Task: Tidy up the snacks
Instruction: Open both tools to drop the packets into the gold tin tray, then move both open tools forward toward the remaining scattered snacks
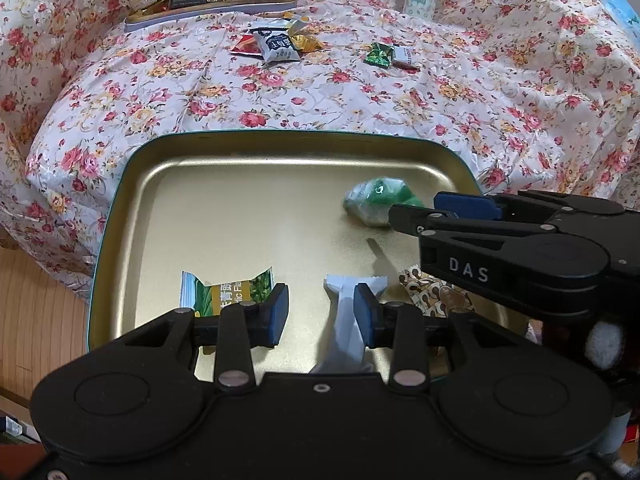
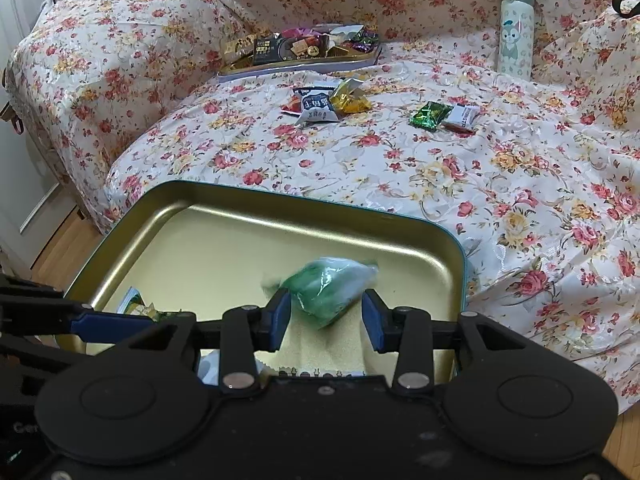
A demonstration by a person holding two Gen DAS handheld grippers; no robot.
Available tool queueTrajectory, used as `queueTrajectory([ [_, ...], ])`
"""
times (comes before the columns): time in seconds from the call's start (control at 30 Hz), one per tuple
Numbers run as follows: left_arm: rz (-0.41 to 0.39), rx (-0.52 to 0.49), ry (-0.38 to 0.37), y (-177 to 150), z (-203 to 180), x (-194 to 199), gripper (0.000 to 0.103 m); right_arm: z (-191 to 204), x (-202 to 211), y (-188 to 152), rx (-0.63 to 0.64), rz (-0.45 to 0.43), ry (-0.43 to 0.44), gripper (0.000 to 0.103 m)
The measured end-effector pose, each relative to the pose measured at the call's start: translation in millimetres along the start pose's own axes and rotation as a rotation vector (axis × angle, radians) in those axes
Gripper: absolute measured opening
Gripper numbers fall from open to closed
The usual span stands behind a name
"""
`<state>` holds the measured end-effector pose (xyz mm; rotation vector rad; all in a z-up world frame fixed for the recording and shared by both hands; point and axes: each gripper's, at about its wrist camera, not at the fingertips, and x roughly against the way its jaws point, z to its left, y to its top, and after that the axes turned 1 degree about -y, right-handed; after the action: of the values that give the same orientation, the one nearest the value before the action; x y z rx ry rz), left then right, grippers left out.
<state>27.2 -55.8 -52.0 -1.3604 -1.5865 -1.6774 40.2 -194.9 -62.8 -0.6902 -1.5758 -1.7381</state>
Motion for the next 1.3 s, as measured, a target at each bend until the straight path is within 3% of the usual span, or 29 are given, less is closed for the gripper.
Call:
queueTrajectory([
  [0.37, -0.071, -0.01, 0.048, 4.4, 2.9, 10.1, 0.046, 3.0, 22.1, 4.0, 0.024, -0.058, -0.003, 0.047],
  [0.47, -0.124, -0.025, 0.05, 10.9, 6.8, 16.7, 0.048, 1.9, 26.7, 8.0, 0.032, -0.092, -0.016, 0.056],
  [0.57, -0.219, -0.065, 0.073, 20.5, 9.5, 26.6, 0.059, 0.8, 29.5, 13.7, 0.049, -0.131, -0.04, 0.059],
  [0.63, -0.312, -0.085, 0.107, 27.1, 11.4, 35.4, 0.066, 0.4, 30.4, 18.2, 0.066, -0.157, -0.055, 0.067],
  [0.7, -0.39, -0.086, 0.133, 34.6, 15.1, 42.4, 0.068, -0.2, 31.2, 23.1, 0.087, -0.178, -0.067, 0.069],
  [0.9, -0.533, -0.098, 0.148, 65.8, 28.0, 50.8, 0.076, -2.6, 28.5, 44.3, 0.172, -0.264, -0.125, 0.08],
  [1.03, -0.621, -0.131, 0.218, 91.8, 36.0, 49.3, 0.087, -11.3, 23.8, 65.9, 0.191, -0.331, -0.159, 0.085],
  [1.13, -0.647, -0.164, 0.255, 109.1, 41.3, 42.4, 0.088, -18.5, 17.8, 82.4, 0.204, -0.367, -0.167, 0.09],
  [1.3, -0.626, -0.219, 0.269, 134.2, 47.6, 22.9, 0.088, -29.1, 0.8, 103.2, 0.213, -0.406, -0.208, 0.091],
])
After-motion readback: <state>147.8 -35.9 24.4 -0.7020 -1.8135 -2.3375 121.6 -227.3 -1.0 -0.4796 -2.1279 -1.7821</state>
